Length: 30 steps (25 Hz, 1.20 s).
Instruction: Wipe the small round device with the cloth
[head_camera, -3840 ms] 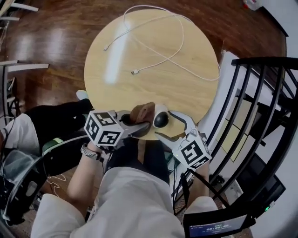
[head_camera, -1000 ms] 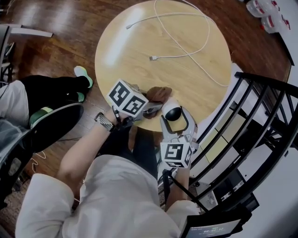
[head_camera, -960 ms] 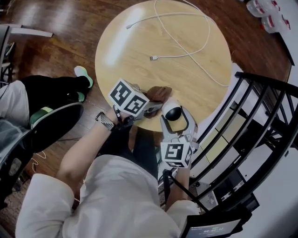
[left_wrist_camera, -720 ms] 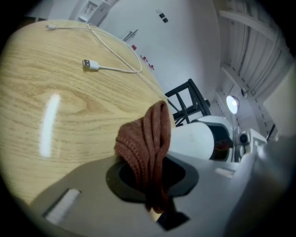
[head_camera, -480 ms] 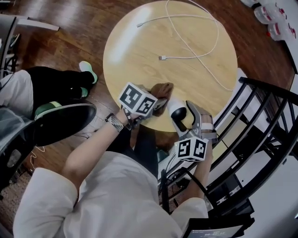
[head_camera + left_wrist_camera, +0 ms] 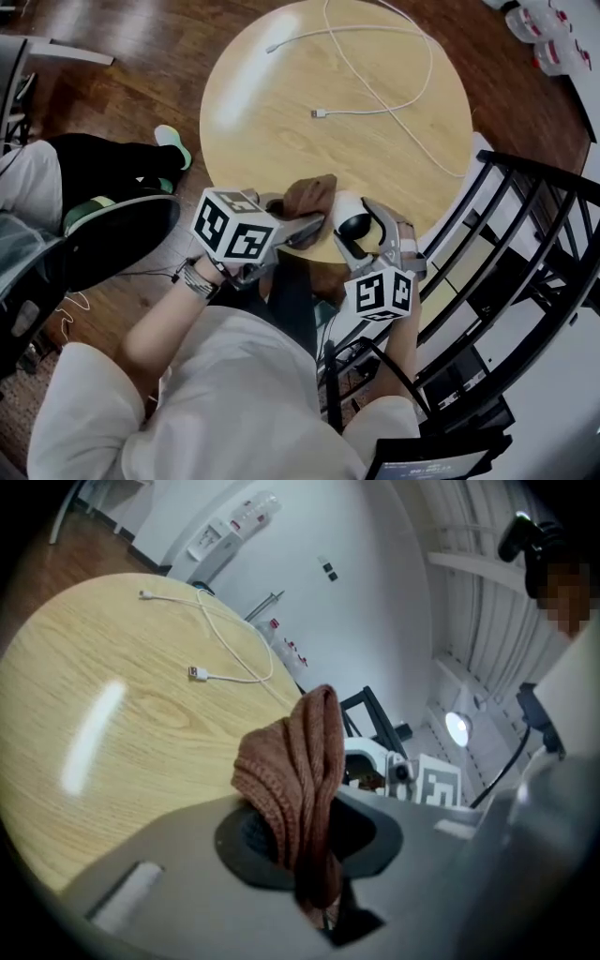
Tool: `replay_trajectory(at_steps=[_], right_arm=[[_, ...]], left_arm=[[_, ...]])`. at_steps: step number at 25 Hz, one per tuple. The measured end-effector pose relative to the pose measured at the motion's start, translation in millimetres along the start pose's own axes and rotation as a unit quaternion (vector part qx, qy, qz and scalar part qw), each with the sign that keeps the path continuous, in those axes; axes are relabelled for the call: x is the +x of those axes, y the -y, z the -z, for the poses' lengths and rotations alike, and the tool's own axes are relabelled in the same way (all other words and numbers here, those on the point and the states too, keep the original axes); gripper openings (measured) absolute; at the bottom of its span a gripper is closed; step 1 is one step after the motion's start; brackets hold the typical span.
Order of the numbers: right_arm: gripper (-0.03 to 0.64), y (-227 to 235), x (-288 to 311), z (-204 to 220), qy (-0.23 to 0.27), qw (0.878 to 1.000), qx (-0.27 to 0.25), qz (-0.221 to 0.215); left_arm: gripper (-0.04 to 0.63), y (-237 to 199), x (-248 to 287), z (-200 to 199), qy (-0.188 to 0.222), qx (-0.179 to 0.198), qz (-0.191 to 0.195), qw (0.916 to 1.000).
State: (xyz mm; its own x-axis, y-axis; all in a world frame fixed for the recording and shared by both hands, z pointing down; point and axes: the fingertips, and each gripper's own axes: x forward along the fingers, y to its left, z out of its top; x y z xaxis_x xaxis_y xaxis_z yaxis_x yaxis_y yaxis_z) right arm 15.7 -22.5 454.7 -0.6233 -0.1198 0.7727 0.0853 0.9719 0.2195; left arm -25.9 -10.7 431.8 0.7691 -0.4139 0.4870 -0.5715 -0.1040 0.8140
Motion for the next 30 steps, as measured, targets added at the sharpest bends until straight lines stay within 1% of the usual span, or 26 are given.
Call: replay_trajectory(at_steps=[2,3,4,6,8,10,13,15,17,19,21,23,25,27,30], right_arm=[[0.347,4.9,-1.0,0.3,-0.003,0.999,0.034,0.027],[0.347,7.9,-0.9,0.2,-0.006,0.998,0.052,0.04],[0.347,10.7,-0.6,0.2,-0.011,0.996,0.07,0.051],[0.347,15.4,0.6,1.2,-0.027,0.991,0.104,0.075],[0.347,19.0,3.0,1.2,-0.052,0.984,0.139,0.098],[0.347,22.1,5.1,0.0,-0.077,0.974,0.177,0.118],[0.347,25.5,4.7,0.2,-0.108,0.961,0.217,0.133],[0.347,25.5,2.8,1.1,-0.127,0.956,0.23,0.134],[0.347,25.2,1.3,2.5,-0.139,0.951,0.243,0.132],[0.345,25.7,2.3,2.9,-0.139,0.951,0.244,0.129],[0.345,27.3,5.0,1.8,-0.129,0.954,0.237,0.128],[0.346,30.8,7.5,0.4,-0.114,0.956,0.236,0.129],[0.345,33.7,10.2,-1.5,-0.103,0.96,0.228,0.128],[0.347,33.9,11.8,-3.5,-0.098,0.963,0.216,0.127],[0.347,32.3,12.1,-4.5,-0.087,0.967,0.207,0.124]], left_arm=[[0.078,4.0,-2.9,-8.1,0.007,0.002,0.006,1.0],[0.078,7.5,-3.7,-12.6,0.007,0.009,0.012,0.9999],[0.078,11.8,-3.7,-16.3,0.005,0.022,0.019,0.9996],[0.078,19.3,-0.9,-20.4,-0.011,0.063,0.029,0.9976],[0.078,22.0,2.2,-21.3,-0.035,0.104,0.032,0.9935],[0.078,21.4,3.1,-23.4,-0.052,0.138,0.035,0.9884],[0.078,19.7,3.8,-35.9,-0.048,0.187,0.041,0.9803],[0.078,18.2,5.1,-38.1,-0.059,0.203,0.053,0.9759],[0.078,17.6,8.2,-32.4,-0.085,0.209,0.073,0.9716],[0.078,16.3,14.0,-27.1,-0.105,0.205,0.086,0.9692],[0.077,11.5,20.7,-26.6,-0.104,0.195,0.085,0.9716],[0.077,4.6,24.0,-30.8,-0.093,0.171,0.082,0.9775],[0.077,-7.1,25.9,-34.8,-0.093,0.153,0.065,0.9817],[0.075,-21.5,30.5,-31.6,-0.11,0.148,0.041,0.9819],[0.075,-40.8,41.0,-21.7,-0.134,0.134,0.016,0.9818]])
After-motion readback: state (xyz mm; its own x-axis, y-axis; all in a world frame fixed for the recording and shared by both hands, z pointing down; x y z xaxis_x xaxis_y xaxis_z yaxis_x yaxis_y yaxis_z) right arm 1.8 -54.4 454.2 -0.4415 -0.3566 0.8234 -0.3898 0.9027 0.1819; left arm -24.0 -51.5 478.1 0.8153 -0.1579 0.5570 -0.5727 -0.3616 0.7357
